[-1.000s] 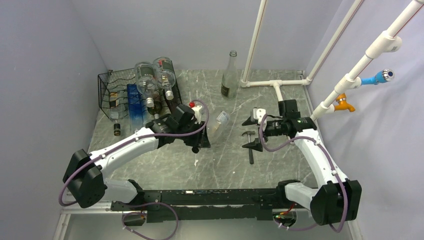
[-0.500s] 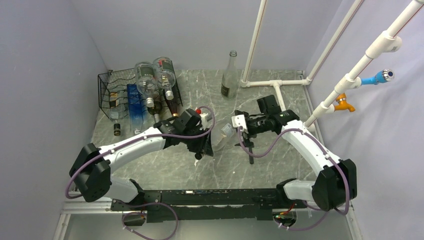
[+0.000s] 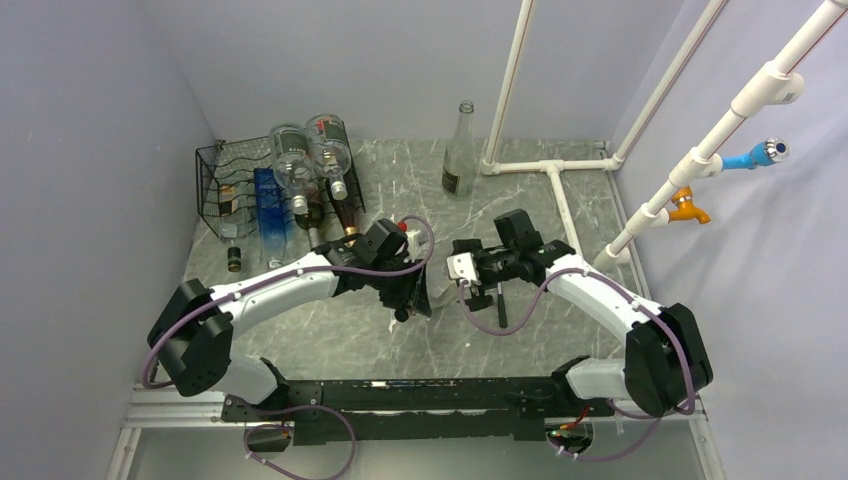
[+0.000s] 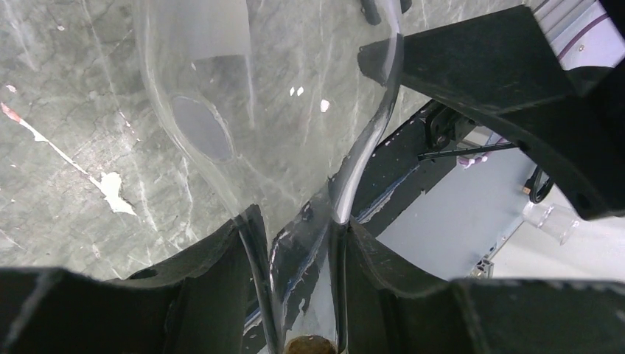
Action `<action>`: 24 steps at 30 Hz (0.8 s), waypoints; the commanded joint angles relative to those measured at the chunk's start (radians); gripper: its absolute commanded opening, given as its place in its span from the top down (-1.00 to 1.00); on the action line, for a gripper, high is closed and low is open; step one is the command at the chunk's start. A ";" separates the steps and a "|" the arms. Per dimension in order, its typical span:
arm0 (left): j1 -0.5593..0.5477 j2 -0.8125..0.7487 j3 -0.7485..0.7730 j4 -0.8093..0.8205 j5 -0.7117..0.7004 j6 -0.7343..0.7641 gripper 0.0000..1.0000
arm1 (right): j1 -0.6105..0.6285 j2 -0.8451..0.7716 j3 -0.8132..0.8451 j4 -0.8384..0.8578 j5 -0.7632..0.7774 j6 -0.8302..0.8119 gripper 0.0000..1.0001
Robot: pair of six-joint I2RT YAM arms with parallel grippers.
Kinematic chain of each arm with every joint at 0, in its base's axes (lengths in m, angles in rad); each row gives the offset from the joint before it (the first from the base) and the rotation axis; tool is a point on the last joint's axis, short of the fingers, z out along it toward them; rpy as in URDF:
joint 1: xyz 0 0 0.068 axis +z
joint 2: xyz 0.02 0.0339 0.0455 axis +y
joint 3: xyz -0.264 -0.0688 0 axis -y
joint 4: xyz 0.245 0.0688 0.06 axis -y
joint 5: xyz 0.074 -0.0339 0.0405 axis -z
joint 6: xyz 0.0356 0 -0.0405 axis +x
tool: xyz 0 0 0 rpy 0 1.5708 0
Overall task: Take the wine bottle off the wine rack
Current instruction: Place the wine bottle at the center of the board.
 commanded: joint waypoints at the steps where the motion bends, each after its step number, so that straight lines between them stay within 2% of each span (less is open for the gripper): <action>1: -0.007 -0.037 0.077 0.254 0.080 0.005 1.00 | 0.007 -0.002 -0.059 0.146 0.012 -0.001 -0.99; 9: -0.007 -0.028 0.069 0.277 0.125 -0.010 1.00 | 0.017 0.008 -0.125 0.261 0.068 -0.001 -0.98; 15: -0.007 -0.021 0.063 0.296 0.159 -0.027 0.98 | 0.018 0.015 -0.165 0.301 0.072 -0.015 -0.89; 17: -0.005 -0.021 0.057 0.306 0.168 -0.032 0.89 | 0.018 0.018 -0.170 0.293 0.052 -0.021 -0.85; 21: -0.004 -0.022 0.052 0.321 0.186 -0.040 0.56 | 0.018 0.026 -0.166 0.254 0.016 -0.035 -0.79; 24: -0.002 -0.028 0.045 0.327 0.189 -0.045 0.39 | 0.018 0.027 -0.164 0.243 -0.007 -0.032 -0.77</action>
